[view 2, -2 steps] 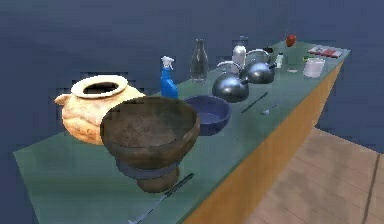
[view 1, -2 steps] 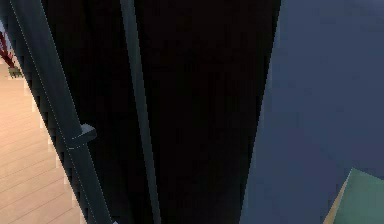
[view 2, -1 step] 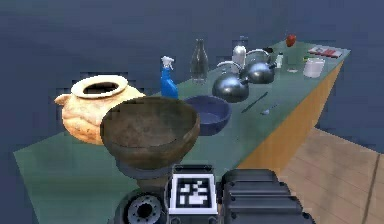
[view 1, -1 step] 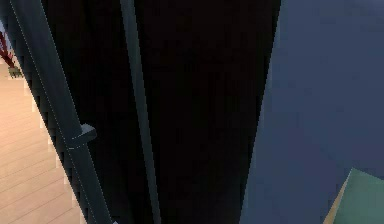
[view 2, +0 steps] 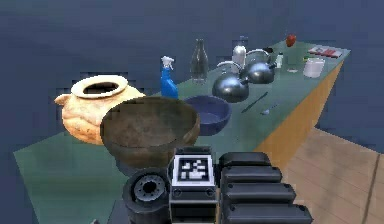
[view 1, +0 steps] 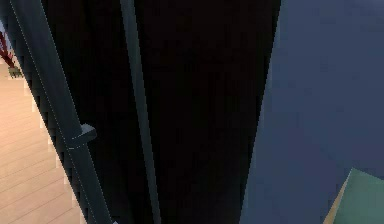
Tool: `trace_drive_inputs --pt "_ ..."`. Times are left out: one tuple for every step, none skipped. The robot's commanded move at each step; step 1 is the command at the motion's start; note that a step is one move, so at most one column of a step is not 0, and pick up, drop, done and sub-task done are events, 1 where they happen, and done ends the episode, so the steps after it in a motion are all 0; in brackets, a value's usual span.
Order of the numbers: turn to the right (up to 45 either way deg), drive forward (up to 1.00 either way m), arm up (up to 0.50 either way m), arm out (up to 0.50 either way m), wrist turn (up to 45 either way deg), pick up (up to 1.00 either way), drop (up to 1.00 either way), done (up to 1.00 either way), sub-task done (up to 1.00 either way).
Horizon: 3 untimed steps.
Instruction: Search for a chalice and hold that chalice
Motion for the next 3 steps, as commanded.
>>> trace_drive_inputs --pt "0.0 0.0 0.0 0.0 45.0 0.0 0.0 0.0 0.0" --pt "0.0 0.0 0.0 0.0 45.0 0.0 0.0 0.0 0.0" --pt "0.0 0.0 0.0 0.0 45.0 0.0 0.0 0.0 0.0"
